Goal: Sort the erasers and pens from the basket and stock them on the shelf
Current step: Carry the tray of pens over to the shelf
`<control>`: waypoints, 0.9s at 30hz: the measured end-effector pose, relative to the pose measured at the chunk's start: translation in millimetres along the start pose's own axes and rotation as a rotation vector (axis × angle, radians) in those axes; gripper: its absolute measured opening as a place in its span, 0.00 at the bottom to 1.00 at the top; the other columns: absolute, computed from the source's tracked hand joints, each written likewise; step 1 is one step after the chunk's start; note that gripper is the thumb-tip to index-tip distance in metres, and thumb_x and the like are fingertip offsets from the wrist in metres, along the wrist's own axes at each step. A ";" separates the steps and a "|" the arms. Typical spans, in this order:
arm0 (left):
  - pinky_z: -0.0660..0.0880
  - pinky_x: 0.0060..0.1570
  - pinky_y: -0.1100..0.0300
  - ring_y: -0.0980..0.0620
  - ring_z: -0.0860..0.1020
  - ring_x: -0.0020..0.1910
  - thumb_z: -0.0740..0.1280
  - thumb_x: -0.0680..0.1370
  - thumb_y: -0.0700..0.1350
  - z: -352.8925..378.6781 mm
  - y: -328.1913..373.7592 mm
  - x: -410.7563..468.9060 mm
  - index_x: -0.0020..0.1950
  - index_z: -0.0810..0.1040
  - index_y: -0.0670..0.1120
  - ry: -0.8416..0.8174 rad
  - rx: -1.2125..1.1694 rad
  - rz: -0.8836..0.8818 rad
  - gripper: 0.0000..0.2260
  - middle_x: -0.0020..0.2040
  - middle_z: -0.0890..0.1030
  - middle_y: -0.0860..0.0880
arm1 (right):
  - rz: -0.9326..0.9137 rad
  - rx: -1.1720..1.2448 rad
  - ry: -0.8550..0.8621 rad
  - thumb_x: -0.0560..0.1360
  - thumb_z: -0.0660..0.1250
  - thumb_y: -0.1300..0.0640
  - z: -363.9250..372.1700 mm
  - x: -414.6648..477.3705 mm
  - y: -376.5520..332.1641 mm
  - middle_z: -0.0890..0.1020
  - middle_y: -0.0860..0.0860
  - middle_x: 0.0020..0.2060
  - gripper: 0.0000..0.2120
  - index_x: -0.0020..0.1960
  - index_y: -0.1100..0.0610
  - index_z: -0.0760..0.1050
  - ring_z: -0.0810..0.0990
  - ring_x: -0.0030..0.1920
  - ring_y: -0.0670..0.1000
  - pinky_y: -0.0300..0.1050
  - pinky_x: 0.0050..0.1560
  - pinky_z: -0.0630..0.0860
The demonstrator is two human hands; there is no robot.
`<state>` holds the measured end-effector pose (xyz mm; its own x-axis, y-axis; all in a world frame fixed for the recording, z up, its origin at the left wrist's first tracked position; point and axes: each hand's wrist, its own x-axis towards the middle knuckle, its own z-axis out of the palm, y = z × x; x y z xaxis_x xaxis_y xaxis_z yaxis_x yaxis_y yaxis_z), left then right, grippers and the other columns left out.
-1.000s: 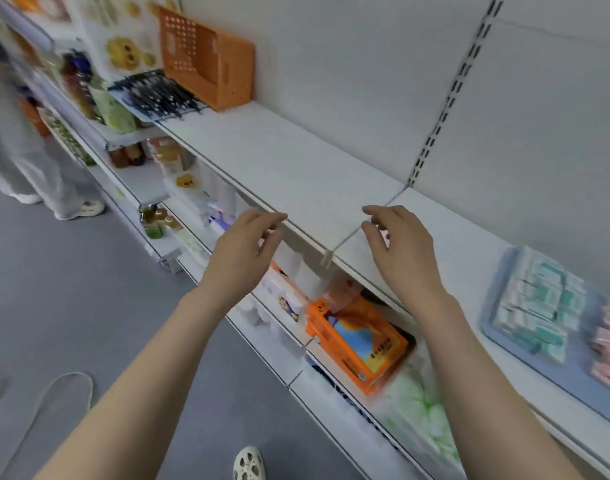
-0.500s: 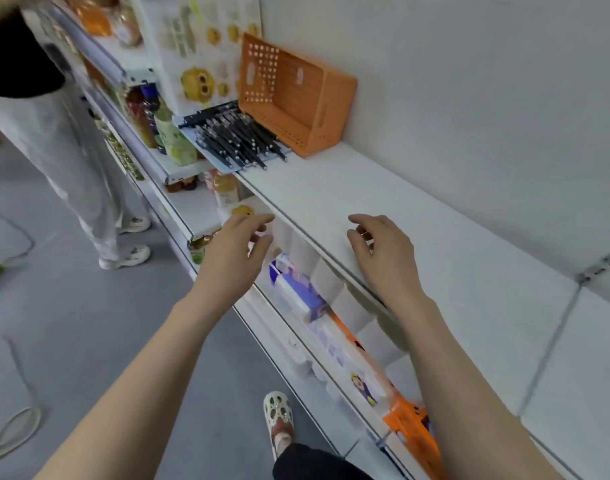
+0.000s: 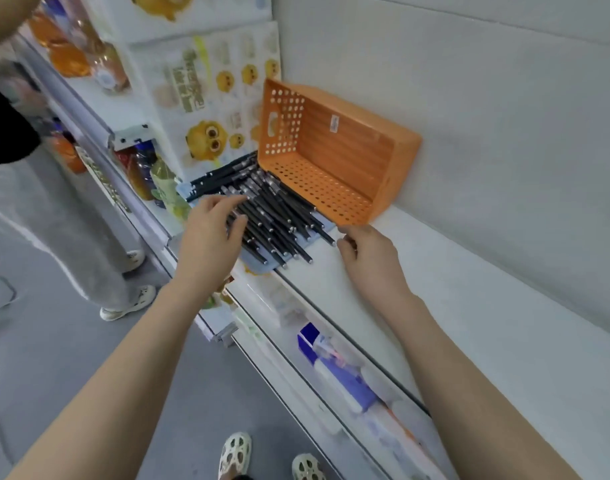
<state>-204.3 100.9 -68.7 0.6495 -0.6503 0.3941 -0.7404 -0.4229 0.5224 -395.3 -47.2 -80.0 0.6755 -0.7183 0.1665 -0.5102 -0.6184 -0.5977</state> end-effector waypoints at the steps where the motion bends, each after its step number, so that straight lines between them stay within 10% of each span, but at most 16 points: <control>1: 0.71 0.55 0.55 0.48 0.73 0.54 0.62 0.81 0.47 -0.3 -12.0 14.2 0.68 0.74 0.49 -0.002 0.015 0.010 0.16 0.59 0.74 0.46 | 0.019 -0.016 0.003 0.81 0.59 0.59 7.2 6.4 -4.0 0.80 0.57 0.57 0.15 0.66 0.59 0.75 0.77 0.56 0.57 0.47 0.54 0.70; 15: 0.68 0.62 0.41 0.36 0.69 0.64 0.60 0.81 0.54 25.7 -118.1 140.0 0.71 0.70 0.41 -0.243 0.157 0.142 0.23 0.63 0.74 0.35 | 0.336 -0.095 0.260 0.79 0.63 0.61 63.8 34.6 -43.0 0.80 0.59 0.49 0.10 0.54 0.58 0.82 0.78 0.50 0.59 0.45 0.45 0.66; 27: 0.74 0.51 0.42 0.34 0.79 0.46 0.54 0.79 0.58 27.7 -130.0 132.3 0.61 0.77 0.33 -0.271 0.326 0.392 0.30 0.47 0.81 0.32 | 0.334 -0.262 0.288 0.77 0.64 0.62 61.7 27.7 -47.0 0.79 0.57 0.41 0.11 0.39 0.62 0.81 0.76 0.41 0.57 0.46 0.38 0.63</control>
<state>-26.9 52.4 -105.4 0.2800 -0.9180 0.2808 -0.9598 -0.2623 0.0993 -319.8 -18.4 -95.7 0.2975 -0.9262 0.2317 -0.8143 -0.3728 -0.4449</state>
